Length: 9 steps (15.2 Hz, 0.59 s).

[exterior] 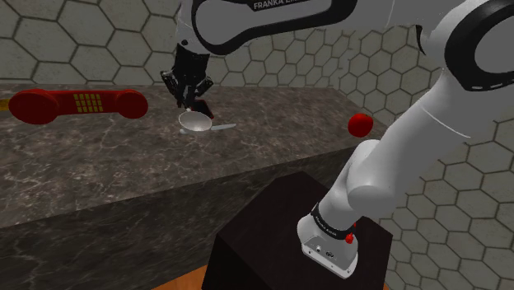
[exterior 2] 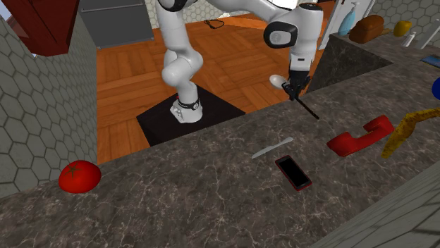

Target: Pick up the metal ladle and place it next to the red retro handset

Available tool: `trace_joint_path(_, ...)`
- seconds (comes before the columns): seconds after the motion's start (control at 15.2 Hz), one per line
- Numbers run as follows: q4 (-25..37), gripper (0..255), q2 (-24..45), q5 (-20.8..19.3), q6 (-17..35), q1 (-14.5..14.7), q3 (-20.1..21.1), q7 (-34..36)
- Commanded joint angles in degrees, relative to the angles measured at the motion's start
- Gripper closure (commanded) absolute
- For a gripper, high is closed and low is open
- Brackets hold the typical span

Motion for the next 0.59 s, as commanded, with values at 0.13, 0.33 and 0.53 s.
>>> trace_joint_path(0.13, 5.0, 255, 4.5, -1.6, -0.6, 2.1, 3.1, 6.1)
trace_joint_path(0.33, 9.6, 255, 8.3, -3.2, -1.5, 3.8, 5.1, 10.5)
trace_joint_path(0.53, 9.4, 255, 9.5, -3.8, -0.3, 4.2, 5.4, 11.5)
